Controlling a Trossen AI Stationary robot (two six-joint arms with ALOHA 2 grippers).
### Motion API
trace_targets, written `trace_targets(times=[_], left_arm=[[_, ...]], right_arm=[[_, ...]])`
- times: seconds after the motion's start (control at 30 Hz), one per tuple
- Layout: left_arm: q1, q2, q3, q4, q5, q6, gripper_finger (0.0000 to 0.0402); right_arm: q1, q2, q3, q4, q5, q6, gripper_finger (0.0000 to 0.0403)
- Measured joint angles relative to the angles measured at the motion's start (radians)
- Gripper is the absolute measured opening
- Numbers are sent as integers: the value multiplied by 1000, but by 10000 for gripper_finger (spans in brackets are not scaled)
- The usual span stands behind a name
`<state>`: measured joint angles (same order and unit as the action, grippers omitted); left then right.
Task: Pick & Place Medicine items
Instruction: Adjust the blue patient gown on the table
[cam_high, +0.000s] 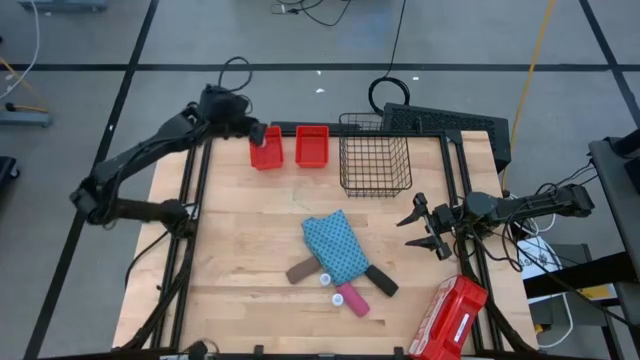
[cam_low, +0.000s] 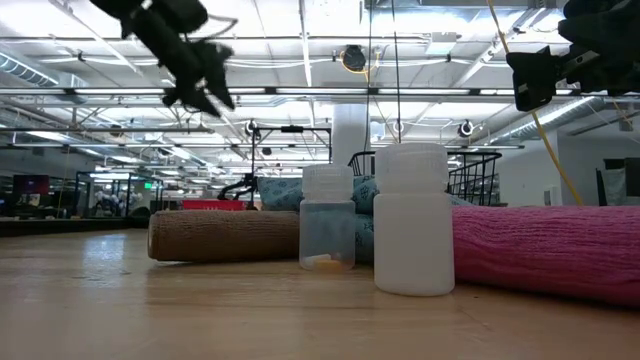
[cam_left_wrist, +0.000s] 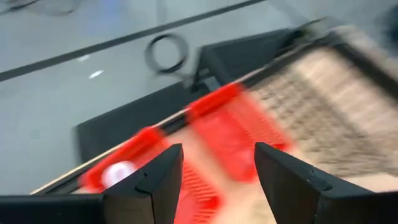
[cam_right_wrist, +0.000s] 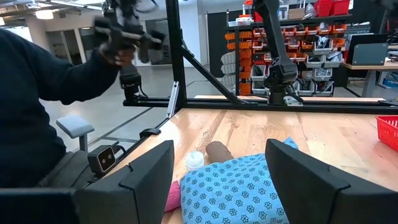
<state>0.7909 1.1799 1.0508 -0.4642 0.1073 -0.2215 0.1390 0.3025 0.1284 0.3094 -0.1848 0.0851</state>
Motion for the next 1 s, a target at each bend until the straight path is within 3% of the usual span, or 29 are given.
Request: trace_targets(times=[0.23, 0.47, 1.0], left_arm=[[-173, -102, 0, 64, 120, -46, 210], [-397, -127, 0, 155, 207, -47, 210], [-825, -24, 0, 181, 206, -40, 209]], right_arm=[[0, 0, 0, 0, 0, 0, 242], [0, 0, 0, 0, 0, 0, 242], [0, 0, 0, 0, 0, 0, 242]])
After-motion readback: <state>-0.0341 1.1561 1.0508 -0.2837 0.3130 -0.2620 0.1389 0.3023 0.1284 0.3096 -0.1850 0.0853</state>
